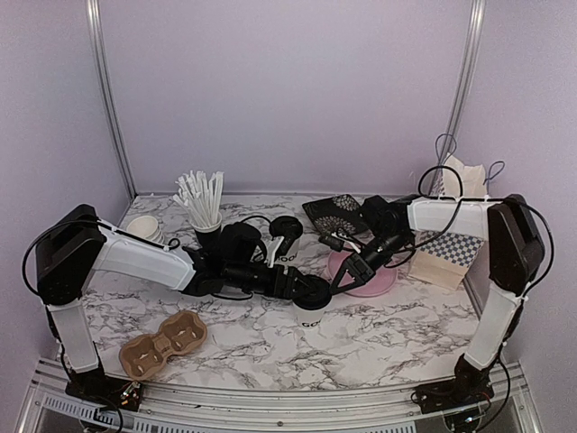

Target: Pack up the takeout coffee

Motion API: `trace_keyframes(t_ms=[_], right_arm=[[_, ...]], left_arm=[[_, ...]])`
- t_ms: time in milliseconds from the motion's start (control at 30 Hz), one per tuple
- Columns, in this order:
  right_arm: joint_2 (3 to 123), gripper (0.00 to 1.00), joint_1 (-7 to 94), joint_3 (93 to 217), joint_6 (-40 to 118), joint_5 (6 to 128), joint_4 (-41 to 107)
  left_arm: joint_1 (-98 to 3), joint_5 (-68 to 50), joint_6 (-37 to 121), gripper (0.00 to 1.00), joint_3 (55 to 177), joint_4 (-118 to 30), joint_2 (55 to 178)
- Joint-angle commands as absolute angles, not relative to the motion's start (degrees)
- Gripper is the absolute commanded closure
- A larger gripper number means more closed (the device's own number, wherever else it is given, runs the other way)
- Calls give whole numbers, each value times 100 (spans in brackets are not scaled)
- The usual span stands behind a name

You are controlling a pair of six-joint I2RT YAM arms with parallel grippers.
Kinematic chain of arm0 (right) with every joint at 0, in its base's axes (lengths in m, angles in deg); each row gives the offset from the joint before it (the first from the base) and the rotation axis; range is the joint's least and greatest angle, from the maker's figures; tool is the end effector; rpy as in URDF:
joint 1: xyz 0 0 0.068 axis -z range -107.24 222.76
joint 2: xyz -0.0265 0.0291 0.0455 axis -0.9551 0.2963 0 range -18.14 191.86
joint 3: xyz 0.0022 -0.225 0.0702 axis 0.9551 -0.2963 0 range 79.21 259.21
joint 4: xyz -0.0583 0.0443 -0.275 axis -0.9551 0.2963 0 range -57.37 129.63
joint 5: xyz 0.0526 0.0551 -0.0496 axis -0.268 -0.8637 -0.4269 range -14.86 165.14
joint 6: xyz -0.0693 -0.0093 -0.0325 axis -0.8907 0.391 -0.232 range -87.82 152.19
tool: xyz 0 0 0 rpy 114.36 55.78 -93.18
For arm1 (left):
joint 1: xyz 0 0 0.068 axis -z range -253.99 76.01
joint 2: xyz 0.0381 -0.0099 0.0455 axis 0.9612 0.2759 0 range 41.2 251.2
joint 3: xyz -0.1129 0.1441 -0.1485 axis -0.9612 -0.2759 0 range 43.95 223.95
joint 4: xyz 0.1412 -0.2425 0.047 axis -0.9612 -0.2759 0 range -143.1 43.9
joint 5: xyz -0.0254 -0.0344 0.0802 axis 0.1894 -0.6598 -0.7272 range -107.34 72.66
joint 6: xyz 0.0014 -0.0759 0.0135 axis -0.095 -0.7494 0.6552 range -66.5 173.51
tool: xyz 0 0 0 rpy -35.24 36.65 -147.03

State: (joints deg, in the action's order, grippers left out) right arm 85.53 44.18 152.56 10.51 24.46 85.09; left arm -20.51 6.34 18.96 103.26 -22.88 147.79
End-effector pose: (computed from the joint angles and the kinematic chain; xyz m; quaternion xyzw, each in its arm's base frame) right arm 0.2837 0.2124 0.1337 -0.4074 0.8052 0.4297 0.0310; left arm 0.2369 -0.3642 0.1176 0.2451 0.7916 -0.4939 0.2634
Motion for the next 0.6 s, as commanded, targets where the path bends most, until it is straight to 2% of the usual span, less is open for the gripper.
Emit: trace_keyframes(t_ms=[0, 233, 367, 467, 567], right_arm=[[8942, 61, 4477, 15208, 1245, 2913, 8273], [9327, 64, 4488, 15110, 1582, 3708, 8167], [9240, 66, 4491, 15301, 1369, 3333, 8329], [8926, 61, 4490, 15610, 1004, 2839, 8594], [8500, 47, 4490, 15791, 812, 2662, 8676]], left_arm=[[-2068, 595, 2002, 30, 10284, -2826, 15095], [-2072, 584, 1978, 31, 10312, -2884, 15173], [-2072, 575, 1966, 31, 10368, -2933, 15111], [-2072, 436, 2063, 28, 10488, -3074, 14895], [-2066, 184, 2252, 21, 10670, -3329, 14600]])
